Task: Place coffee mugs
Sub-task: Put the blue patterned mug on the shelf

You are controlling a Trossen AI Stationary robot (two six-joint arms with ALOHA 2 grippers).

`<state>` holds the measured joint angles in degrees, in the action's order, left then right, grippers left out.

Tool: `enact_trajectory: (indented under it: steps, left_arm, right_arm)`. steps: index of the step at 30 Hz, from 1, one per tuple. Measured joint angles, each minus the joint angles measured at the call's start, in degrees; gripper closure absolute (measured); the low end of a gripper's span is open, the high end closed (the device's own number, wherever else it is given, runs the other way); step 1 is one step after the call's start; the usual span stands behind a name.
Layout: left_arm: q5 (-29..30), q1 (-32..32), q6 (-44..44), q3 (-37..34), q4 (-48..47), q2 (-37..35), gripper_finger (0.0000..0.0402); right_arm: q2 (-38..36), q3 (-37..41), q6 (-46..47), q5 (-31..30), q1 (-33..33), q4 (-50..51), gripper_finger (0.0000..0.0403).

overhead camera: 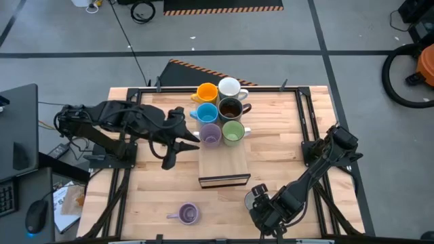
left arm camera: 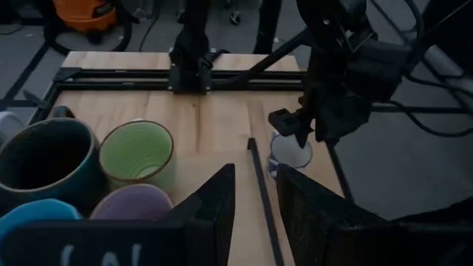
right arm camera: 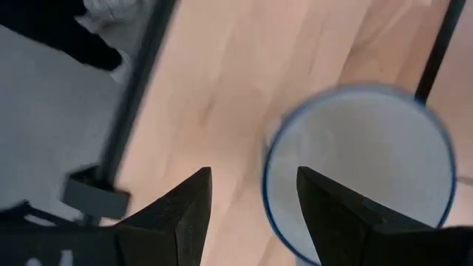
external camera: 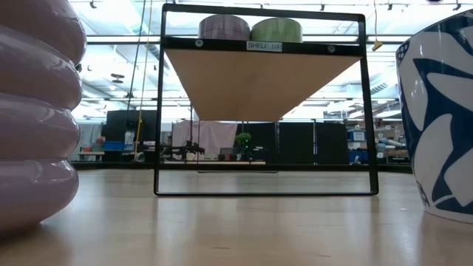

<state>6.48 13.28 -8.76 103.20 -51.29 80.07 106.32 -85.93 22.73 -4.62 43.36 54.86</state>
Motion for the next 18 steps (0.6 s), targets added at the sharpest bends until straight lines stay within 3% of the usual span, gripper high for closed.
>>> enact_trajectory:
  steps: [10, 18]
  left_arm:
    - [2.5, 0.0, 2.0, 0.0, -1.8, 0.2, 0.0294]
    - [3.4, 0.0, 2.5, 0.0, -2.7, 0.2, 0.0294]
  right_arm:
    - [0.0, 6.1, -4.0, 3.2, -2.5, -3.6, 0.0214]
    - [0.0, 7.9, -4.9, 4.1, -3.8, -7.2, 0.0267]
